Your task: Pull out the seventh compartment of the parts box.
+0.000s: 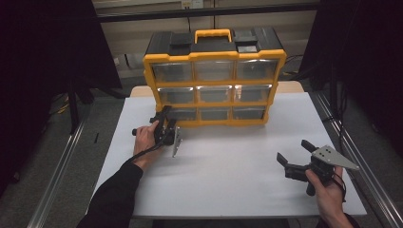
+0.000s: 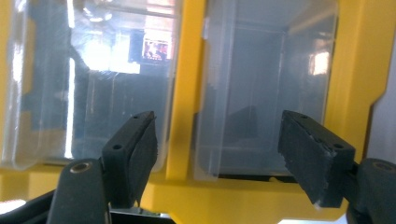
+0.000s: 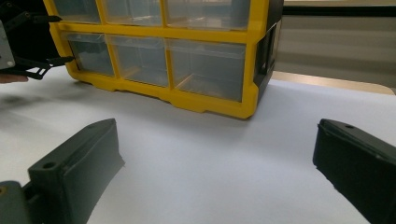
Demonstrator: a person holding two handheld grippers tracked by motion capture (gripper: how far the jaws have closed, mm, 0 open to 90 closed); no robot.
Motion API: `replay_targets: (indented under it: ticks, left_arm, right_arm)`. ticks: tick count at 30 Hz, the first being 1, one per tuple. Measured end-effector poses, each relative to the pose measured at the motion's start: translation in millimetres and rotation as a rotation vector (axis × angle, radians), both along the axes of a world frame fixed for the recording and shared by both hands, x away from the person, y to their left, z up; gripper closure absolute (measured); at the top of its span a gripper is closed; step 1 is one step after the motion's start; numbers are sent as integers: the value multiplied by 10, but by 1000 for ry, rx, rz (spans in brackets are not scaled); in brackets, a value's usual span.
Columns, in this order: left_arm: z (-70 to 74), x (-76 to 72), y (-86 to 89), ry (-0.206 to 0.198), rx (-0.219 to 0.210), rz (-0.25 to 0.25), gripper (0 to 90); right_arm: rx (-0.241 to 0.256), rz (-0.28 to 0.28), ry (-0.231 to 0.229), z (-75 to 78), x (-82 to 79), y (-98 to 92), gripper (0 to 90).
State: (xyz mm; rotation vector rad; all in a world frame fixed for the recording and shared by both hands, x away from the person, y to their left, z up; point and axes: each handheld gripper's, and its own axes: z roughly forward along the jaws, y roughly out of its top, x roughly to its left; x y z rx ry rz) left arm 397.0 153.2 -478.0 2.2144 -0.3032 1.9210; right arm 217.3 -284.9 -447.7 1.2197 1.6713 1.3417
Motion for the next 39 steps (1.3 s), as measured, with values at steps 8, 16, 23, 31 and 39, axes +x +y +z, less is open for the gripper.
replay_targets:
  ticks: [8, 16, 23, 31, 39]
  left_arm:
    - [3, 24, 13, -22, 36, 16, 393]
    - [0, 9, -4, -4, 67, 15, 510]
    - [33, 20, -12, 5, 94, 52, 642]
    - [28, 6, -57, 29, 78, 108, 689]
    - [-43, 37, -67, -19, 4, 77, 760]
  right_arm:
    - [-2, -1, -1, -3, 3, 1, 3]
    - [-1, -1, -2, -2, 3, 3, 3]
    - [-3, 0, -2, -4, 5, 2, 3]
    - [-3, 1, -1, -3, 6, 4, 3]
    - [-4, 2, -1, -4, 6, 4, 5]
